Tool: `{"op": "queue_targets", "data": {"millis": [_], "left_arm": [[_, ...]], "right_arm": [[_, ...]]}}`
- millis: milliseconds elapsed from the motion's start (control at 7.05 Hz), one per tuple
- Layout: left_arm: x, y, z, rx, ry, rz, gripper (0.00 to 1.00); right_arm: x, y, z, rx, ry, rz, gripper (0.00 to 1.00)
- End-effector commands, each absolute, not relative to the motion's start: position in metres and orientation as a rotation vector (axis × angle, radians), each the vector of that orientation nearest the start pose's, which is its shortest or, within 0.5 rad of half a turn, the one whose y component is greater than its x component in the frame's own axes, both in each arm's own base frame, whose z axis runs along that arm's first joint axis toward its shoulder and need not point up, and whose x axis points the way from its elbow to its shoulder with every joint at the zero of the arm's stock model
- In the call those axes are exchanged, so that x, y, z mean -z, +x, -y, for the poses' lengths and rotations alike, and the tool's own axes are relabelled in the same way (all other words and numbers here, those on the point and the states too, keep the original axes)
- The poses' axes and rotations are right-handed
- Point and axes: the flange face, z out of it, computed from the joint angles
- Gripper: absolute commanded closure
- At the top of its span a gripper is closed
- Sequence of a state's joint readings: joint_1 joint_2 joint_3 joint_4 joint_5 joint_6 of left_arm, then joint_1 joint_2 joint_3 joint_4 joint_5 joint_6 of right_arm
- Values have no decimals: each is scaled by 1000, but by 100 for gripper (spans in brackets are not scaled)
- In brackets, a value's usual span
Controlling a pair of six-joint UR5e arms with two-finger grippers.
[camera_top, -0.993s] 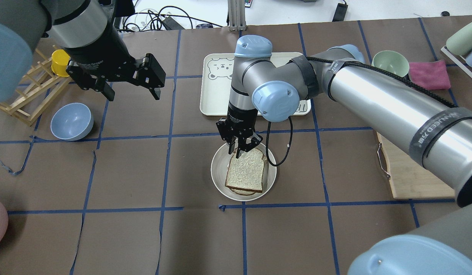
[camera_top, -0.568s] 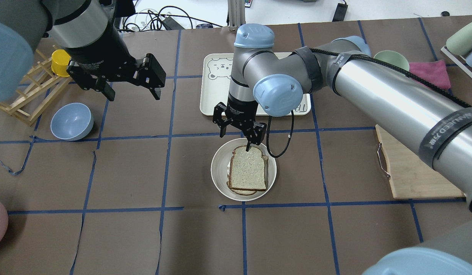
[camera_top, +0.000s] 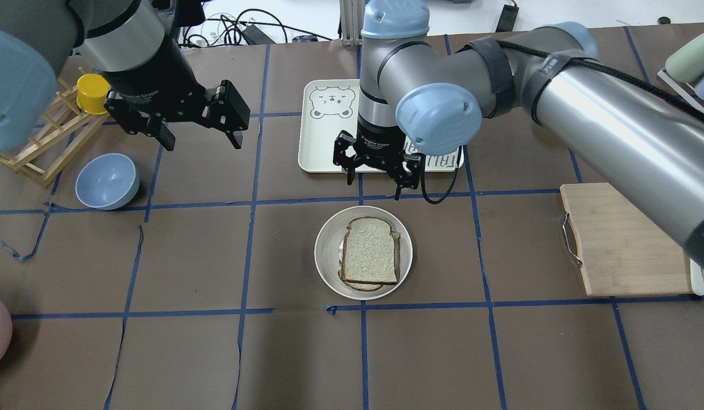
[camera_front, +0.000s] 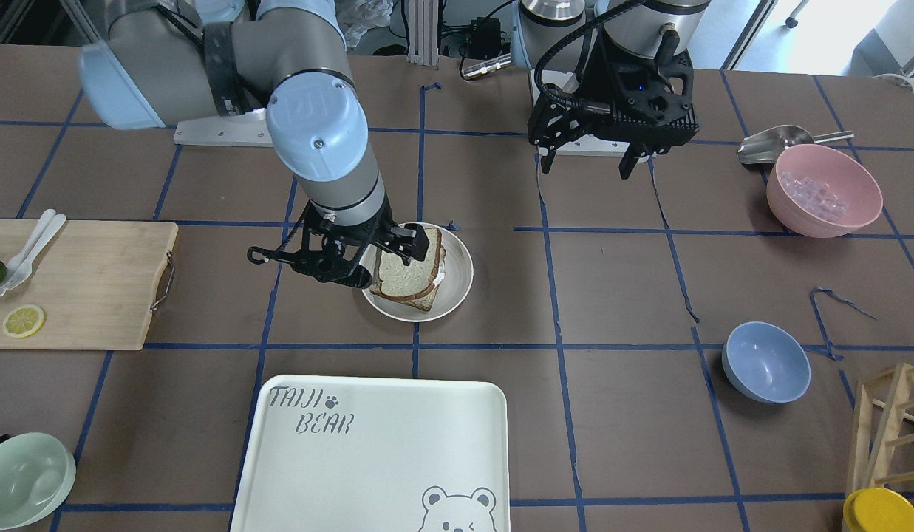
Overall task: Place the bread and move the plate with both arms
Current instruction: 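Lower the bread onto the egg toast and open the right gripper, then raise the right gripper away while the left arm reaches toward the plate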
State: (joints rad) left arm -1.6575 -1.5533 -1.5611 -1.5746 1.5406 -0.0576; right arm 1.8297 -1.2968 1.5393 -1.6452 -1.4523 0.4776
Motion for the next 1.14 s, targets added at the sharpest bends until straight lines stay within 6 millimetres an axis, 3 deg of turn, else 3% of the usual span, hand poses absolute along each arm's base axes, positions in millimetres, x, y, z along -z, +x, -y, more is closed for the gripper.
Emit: {"op": "queue_targets", "data": {"millis": [0, 142, 426, 851, 993], "left_arm": [[-438, -179, 481, 60, -6, -3177, 0], [-404, -181, 483, 109, 2, -3181, 0], [-330, -185, 472, 71, -23, -3183, 0], [-263, -205, 460, 10, -43, -3180, 0], [-247, -218, 459, -1, -29, -3179, 5]], "right_arm": [[-401, 211, 523, -294, -74, -3125, 0], [-423, 185, 521, -224, -164, -3170, 0], [-438, 174, 524, -164, -135, -3179, 0], [-439, 172, 519, -176, -136, -3184, 0], [-447, 171, 515, -142, -133, -3184, 0]]}}
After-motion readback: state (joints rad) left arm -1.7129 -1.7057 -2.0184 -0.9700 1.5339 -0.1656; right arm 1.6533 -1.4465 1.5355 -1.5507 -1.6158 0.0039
